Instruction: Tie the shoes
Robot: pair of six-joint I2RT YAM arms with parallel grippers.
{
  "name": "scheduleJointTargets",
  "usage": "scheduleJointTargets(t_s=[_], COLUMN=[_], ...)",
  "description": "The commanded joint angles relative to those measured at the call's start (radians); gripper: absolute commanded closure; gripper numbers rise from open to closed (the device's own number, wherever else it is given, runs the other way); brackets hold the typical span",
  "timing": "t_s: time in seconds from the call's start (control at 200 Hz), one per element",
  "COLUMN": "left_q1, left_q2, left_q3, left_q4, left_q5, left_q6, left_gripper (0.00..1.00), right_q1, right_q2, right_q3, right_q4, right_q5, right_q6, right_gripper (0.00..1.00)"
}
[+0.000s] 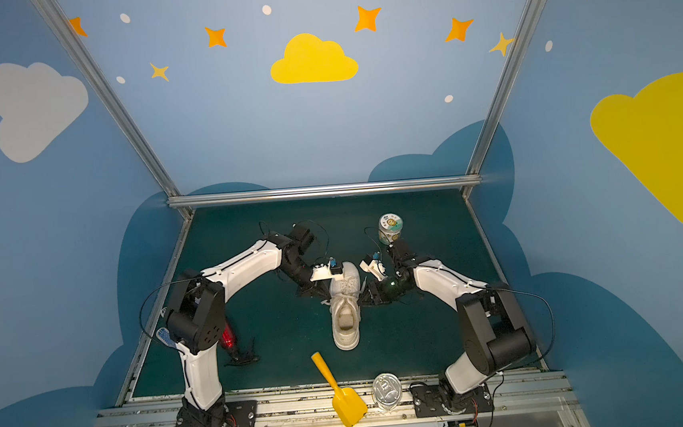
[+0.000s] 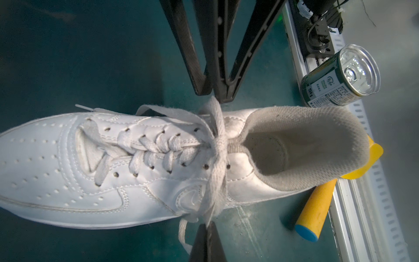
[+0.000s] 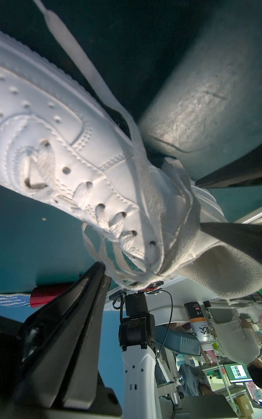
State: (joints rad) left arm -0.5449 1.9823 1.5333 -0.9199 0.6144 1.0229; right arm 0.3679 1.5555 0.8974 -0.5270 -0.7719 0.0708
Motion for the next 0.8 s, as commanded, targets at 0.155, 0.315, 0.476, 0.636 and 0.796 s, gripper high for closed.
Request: scheduleJointTargets(t_s=[0.155, 0.315, 0.476, 0.636, 0.796], left_q1=[0.019, 0.021, 0.023, 0.018, 0.016], left_q2=[0.003, 0.004, 0.005, -0.005, -0.017], left_q3=[-0.004, -0.005, -0.007, -0.004, -0.009], left_q4=[-0.032, -0.040, -0.043, -0.037, -0.025], left_q5=[-0.008, -0.015, -0.017, -0.006, 0.006], left_q6=[0.002, 0.006, 0.004, 0.000, -0.007], left_gripper=[0.97, 0.97, 0.97, 0.97, 0.97], right_q1=[-0.007, -0.015, -0.043, -0.017, 0.015], right_q2=[-0.003, -0.004, -0.056, -0.069, -0.055], right_q3=[-0.013, -0.018, -0.022, 0.038, 0.064], right_q4=[0.007, 0.010, 0.041, 0.002, 0.053], right_q5=[-0.021, -0.021, -0.049, -0.018, -0.016], right_q6=[0.001, 0.003, 0.034, 0.028, 0.063], right_gripper=[0.73, 0.73, 0.74, 0.72, 0.71])
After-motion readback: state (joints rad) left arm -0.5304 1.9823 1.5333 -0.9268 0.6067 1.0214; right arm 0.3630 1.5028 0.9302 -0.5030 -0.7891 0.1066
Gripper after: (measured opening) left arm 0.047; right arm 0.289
